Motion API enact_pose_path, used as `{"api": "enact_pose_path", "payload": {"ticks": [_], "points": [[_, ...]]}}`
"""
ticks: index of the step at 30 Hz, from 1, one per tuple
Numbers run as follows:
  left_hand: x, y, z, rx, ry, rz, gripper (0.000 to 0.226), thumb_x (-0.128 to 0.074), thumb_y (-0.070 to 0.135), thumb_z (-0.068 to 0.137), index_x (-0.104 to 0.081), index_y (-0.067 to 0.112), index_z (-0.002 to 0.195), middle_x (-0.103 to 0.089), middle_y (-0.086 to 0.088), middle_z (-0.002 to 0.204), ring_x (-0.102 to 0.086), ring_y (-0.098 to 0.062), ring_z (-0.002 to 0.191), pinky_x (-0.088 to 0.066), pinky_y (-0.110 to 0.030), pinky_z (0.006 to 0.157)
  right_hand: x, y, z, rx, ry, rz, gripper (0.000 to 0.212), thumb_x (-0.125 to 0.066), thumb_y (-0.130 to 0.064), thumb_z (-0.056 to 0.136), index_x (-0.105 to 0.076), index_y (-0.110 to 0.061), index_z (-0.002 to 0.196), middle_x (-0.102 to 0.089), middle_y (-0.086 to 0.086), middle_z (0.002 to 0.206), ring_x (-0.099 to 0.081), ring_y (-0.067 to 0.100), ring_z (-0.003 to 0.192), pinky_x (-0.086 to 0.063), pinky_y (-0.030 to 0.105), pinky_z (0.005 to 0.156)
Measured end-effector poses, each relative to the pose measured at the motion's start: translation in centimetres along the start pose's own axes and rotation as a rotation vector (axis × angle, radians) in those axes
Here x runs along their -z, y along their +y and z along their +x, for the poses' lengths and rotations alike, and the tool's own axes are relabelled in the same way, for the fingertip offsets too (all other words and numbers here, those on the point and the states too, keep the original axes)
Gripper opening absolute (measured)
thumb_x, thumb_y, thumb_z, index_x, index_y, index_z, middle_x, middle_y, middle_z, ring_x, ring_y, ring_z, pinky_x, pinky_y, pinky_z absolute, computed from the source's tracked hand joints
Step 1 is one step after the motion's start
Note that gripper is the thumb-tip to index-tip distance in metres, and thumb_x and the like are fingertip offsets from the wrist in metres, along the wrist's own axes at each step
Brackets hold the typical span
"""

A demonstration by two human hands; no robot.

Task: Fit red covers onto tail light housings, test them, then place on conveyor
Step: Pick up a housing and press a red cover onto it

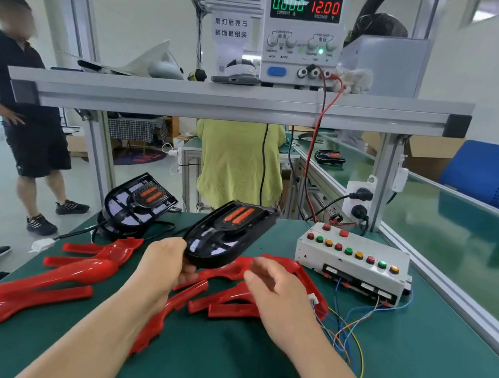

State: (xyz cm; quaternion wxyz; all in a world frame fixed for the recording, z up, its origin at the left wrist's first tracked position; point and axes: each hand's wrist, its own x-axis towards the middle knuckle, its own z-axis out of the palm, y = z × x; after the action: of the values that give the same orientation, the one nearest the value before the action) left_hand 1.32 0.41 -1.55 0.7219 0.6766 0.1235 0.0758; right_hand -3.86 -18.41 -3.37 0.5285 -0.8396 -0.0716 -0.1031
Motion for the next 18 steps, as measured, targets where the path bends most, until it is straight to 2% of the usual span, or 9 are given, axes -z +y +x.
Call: {"api": "enact_pose_path", "payload": {"ticks": [2,4,7,9,14,16,18], "points": [[-1.0,0.2,-1.5,0.016,-0.046,-0.031,0.029,-0.04,0.005,0.094,-0.065,0.005,0.081,-0.061,-0.004,0.059,-0.05,-0.016,0.052,-0.051,-0.025,0.044,-0.2,0.0,0.1,-0.05,-0.066,0.283,0.033,-0.055,-0.041,0.099,-0.061,-0.03,0.129,-0.068,-0.02,0.118,-0.06,-0.004,0.112,-0.045,0.021,0.102],[-2.1,0.1,-2.8,0.04,-0.067,-0.06,0.029,-0.039,0.004,0.095,-0.064,0.005,0.079,-0.059,-0.004,0.058,-0.05,-0.019,0.056,-0.05,-0.025,0.043,-0.5,0.2,0.2,-0.09,-0.087,0.492,0.033,-0.051,-0.048,0.099,-0.06,-0.033,0.127,-0.069,-0.013,0.124,-0.063,0.007,0.116,-0.05,0.036,0.103],[-3.2,-0.4,-4.3,0.038,-0.13,-0.035,0.028,-0.039,0.004,0.094,-0.065,0.003,0.085,-0.059,-0.007,0.064,-0.052,-0.019,0.057,-0.051,-0.027,0.048,-0.6,0.7,0.5,-0.114,-0.041,0.582,0.052,-0.049,-0.066,0.089,-0.054,-0.037,0.132,-0.064,-0.008,0.133,-0.058,0.019,0.127,-0.044,0.047,0.109],[-3.6,-0.6,-5.1,0.028,-0.203,-0.001,0.029,-0.038,0.005,0.093,-0.067,0.002,0.092,-0.064,-0.007,0.068,-0.055,-0.016,0.055,-0.052,-0.027,0.053,-0.6,0.6,0.8,-0.117,-0.009,0.603,0.056,-0.048,-0.07,0.086,-0.058,-0.035,0.128,-0.065,-0.004,0.13,-0.056,0.022,0.128,-0.038,0.052,0.111],[-3.4,-0.3,-5.5,-0.03,-0.336,0.117,0.024,-0.041,0.008,0.097,-0.065,0.007,0.1,-0.071,-0.008,0.071,-0.062,-0.015,0.057,-0.054,-0.029,0.058,0.5,0.4,1.4,-0.084,0.127,0.608,0.051,-0.039,-0.049,0.094,-0.067,-0.01,0.113,-0.07,0.011,0.117,-0.06,0.033,0.118,-0.04,0.056,0.107],[-2.7,0.1,-4.7,-0.024,-0.34,0.138,0.022,-0.046,0.014,0.096,-0.068,0.01,0.095,-0.071,-0.008,0.071,-0.061,-0.015,0.055,-0.052,-0.027,0.054,1.2,0.5,1.8,-0.086,0.189,0.699,0.044,-0.038,-0.035,0.096,-0.072,-0.01,0.109,-0.073,0.012,0.114,-0.065,0.03,0.113,-0.051,0.047,0.099],[-1.7,0.2,-3.4,-0.024,-0.254,0.11,0.022,-0.051,0.017,0.093,-0.07,0.009,0.09,-0.07,-0.006,0.068,-0.059,-0.014,0.052,-0.049,-0.023,0.05,2.0,0.7,2.1,-0.106,0.171,0.853,0.041,-0.039,-0.023,0.097,-0.077,-0.013,0.106,-0.074,0.012,0.112,-0.07,0.026,0.106,-0.059,0.033,0.081]]}}
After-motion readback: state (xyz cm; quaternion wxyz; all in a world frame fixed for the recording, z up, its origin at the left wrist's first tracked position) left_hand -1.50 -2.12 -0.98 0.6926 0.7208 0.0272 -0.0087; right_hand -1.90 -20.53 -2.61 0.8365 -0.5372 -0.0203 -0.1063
